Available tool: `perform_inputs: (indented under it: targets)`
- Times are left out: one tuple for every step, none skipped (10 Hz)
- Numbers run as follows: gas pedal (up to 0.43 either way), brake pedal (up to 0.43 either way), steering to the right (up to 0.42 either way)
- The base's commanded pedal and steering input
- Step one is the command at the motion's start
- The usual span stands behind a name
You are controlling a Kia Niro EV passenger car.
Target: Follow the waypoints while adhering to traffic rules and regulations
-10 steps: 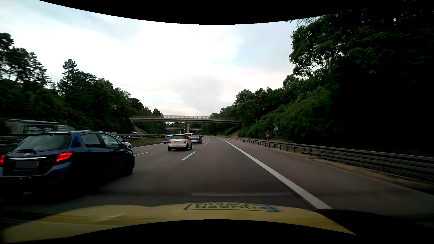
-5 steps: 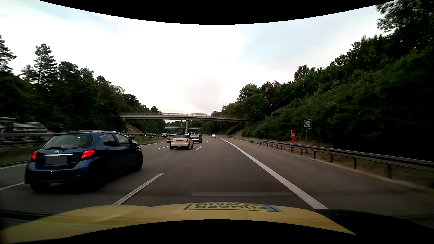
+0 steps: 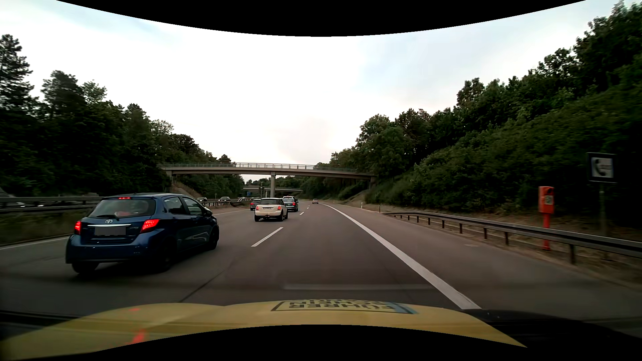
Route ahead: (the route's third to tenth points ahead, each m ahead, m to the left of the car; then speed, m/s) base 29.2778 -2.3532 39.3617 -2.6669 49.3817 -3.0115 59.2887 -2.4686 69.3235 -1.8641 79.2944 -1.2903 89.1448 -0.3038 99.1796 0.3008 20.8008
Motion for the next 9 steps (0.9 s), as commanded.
perform_inputs:
  targets:
    - [0.169, 0.0, -0.004]
    - [0.169, 0.0, -0.004]
    - [0.157, 0.0, -0.004]
    - [0.15, 0.0, -0.004]
    - [0.15, 0.0, -0.004]
    - [0.15, 0.0, -0.004]
    - [0.138, 0.0, -0.005]
    - [0.138, 0.0, -0.005]
    - [0.138, 0.0, -0.006]
